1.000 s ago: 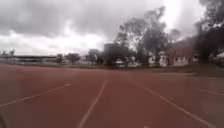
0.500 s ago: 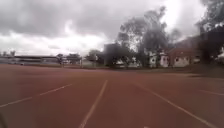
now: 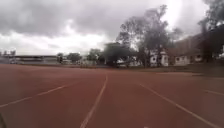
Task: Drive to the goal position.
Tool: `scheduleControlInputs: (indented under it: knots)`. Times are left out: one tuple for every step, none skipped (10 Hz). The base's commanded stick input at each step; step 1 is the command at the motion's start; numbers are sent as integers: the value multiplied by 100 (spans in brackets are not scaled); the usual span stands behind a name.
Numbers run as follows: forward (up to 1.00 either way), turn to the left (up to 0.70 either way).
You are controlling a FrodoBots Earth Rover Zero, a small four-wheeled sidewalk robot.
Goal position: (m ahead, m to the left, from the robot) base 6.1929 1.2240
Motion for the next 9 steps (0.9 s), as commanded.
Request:
scheduleControlInputs:
  knots:
    - [70,0]
    - [70,0]
    - [70,0]
    - [70,0]
    - [70,0]
    - [70,0]
    - [70,0]
    - [70,0]
    - [70,0]
